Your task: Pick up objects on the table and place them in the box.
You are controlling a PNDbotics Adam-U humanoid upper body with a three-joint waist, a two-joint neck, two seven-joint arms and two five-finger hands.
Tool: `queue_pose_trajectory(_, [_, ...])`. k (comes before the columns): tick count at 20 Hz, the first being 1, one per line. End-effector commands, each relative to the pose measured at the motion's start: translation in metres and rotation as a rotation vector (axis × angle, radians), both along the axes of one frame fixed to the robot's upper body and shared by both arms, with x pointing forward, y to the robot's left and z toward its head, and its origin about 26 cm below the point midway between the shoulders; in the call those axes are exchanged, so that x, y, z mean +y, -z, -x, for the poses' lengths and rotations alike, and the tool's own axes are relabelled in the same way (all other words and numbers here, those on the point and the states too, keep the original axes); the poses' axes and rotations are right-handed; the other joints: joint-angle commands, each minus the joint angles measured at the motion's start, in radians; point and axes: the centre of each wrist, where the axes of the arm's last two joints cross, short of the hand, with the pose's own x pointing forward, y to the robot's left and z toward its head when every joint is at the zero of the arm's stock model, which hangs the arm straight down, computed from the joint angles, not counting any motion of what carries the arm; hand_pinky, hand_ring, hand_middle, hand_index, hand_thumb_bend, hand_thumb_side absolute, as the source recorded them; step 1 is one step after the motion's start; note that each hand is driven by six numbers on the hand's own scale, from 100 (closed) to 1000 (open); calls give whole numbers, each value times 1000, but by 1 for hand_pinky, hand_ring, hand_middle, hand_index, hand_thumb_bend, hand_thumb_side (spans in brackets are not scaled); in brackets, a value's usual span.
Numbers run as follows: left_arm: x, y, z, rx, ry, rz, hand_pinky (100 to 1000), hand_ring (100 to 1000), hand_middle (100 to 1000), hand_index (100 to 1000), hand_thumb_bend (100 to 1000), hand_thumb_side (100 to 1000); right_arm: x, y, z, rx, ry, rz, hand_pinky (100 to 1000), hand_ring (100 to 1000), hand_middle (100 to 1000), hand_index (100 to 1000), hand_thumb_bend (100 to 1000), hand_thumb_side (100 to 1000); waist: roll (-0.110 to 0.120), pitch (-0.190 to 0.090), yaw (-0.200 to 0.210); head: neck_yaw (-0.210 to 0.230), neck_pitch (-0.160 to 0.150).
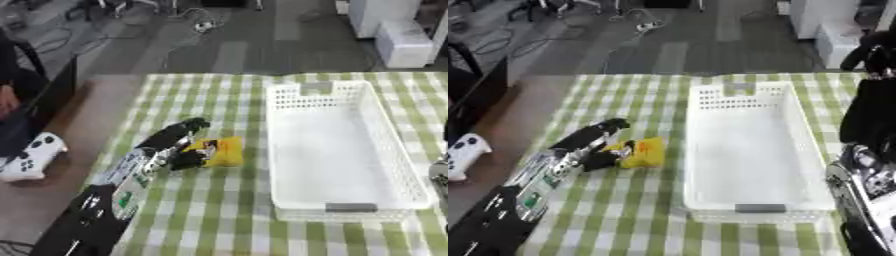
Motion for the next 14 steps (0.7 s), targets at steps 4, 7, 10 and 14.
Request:
queue_pose_trajectory(4, [1, -5, -3, -23, 8, -11, 1000, 990, 1000, 1000, 100, 1000, 1, -8, 0, -23, -7, 3, 311, 505, 541, 647, 100, 776, -3, -8, -1, 8, 1])
queue_pose_trajectory(7, [1, -4, -3, -18, 9, -10, 1000, 1000, 1000, 1000, 100, 1000, 1, -9, 0, -26, -7, 0, 311, 505, 541, 647, 100, 776, -3, -8, -3, 9, 1])
queue_pose_trajectory(10, [1, -2, -3, -9, 13, -16, 1000, 1000, 1000, 1000, 100, 1000, 2, -10, 0, -29, -10, -2, 312, 505, 540, 647, 100, 775, -3, -6, -9, 15, 1])
queue_pose_trajectory(14, [3, 3, -4, 2, 10, -25, 1000, 1000, 1000, 1000, 100, 1000, 4, -12, -1, -34, -16, -7, 312, 505, 540, 646, 100, 776, -4, -2, -16, 19, 3])
